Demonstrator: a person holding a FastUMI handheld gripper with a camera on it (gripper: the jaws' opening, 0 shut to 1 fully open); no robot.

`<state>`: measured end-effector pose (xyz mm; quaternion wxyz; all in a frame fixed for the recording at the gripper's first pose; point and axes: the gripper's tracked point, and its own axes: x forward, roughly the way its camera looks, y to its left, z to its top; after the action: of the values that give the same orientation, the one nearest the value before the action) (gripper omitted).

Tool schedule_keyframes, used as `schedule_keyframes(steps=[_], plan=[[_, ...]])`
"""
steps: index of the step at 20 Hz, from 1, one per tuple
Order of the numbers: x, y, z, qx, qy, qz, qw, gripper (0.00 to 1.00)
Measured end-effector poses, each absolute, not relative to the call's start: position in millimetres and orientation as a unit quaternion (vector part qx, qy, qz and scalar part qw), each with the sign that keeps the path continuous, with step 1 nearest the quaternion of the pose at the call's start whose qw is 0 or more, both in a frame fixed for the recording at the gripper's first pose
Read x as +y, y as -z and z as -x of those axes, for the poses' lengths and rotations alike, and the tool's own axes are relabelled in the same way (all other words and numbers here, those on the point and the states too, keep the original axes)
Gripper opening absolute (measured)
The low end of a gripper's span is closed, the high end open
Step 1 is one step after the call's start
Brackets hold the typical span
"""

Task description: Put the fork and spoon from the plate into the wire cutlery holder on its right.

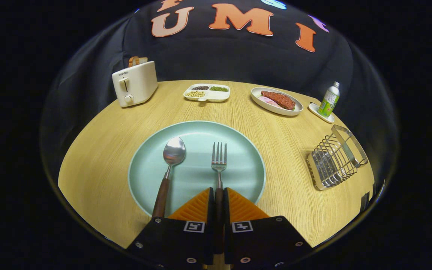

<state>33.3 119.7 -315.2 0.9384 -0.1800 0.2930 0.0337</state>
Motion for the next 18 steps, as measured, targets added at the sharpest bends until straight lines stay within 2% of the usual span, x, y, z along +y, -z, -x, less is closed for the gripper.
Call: schedule_keyframes(steps=[4, 11, 18], plan=[[120.6, 310.9, -34.5, 0.296, -0.033, 0.181, 0.937, 0.04], [119.1, 245.2, -19.6, 0.309, -0.072, 0.143, 0.937, 0.03], [47.0, 153.2, 0.1, 0.335, -0.069, 0.175, 0.923, 0.03]])
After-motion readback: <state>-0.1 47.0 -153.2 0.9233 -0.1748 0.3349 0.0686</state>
